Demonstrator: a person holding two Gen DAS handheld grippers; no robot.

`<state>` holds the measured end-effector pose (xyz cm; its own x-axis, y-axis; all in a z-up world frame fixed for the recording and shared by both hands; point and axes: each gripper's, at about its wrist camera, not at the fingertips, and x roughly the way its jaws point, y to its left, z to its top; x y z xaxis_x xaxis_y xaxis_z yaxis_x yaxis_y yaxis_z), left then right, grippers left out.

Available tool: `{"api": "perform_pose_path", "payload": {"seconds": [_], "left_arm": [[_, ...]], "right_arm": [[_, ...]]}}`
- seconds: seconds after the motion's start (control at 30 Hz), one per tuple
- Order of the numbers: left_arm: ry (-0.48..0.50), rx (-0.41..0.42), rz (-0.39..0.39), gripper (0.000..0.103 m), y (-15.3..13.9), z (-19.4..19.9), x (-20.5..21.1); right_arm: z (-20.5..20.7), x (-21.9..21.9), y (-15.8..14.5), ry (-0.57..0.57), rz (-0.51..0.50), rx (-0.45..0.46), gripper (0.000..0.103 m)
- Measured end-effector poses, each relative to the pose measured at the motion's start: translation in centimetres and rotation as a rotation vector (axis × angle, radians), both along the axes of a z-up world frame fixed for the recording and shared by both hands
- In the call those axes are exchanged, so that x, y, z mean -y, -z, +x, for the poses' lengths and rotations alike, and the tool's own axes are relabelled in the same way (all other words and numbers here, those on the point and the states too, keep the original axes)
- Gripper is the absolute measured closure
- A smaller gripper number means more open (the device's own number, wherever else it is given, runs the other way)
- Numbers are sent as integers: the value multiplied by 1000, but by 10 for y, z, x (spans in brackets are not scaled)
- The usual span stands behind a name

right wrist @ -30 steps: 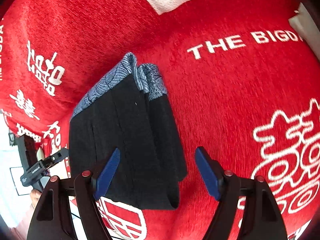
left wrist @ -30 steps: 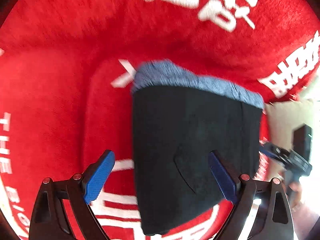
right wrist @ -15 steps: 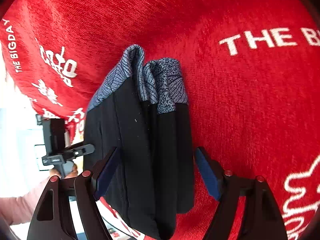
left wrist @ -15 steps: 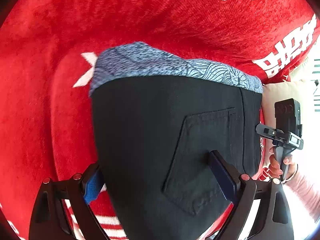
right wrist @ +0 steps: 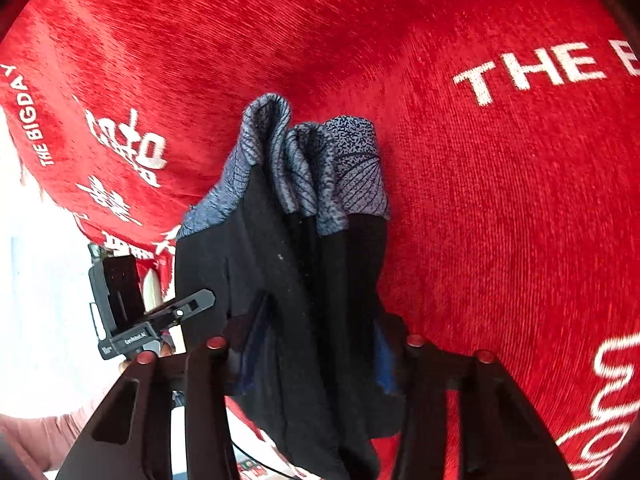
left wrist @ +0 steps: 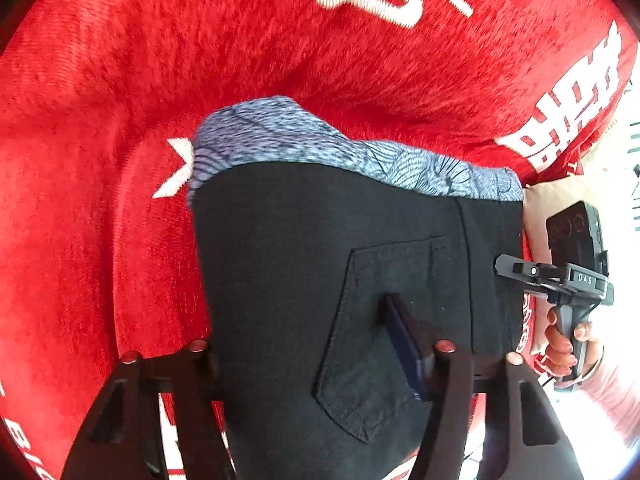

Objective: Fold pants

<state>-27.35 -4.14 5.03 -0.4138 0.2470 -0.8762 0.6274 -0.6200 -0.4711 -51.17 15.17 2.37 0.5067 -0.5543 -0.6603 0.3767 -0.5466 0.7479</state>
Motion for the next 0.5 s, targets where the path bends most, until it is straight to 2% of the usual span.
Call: {"api": "perform_pose_path", "payload": {"seconds": [0.13,0.23,0.5], "left_arm": [[-16,-18,-5,44,-18,6,-4],[-18,-29,-8,44,-35,10,-13],[-17,-27,-49,44,-79,22,-70]], "right_arm": [[-3,-12,-7,42,-37,56,59],[-1,-21,-16,27,-44,67,59],[14,-67,-53,-7,-66,83,59]]}}
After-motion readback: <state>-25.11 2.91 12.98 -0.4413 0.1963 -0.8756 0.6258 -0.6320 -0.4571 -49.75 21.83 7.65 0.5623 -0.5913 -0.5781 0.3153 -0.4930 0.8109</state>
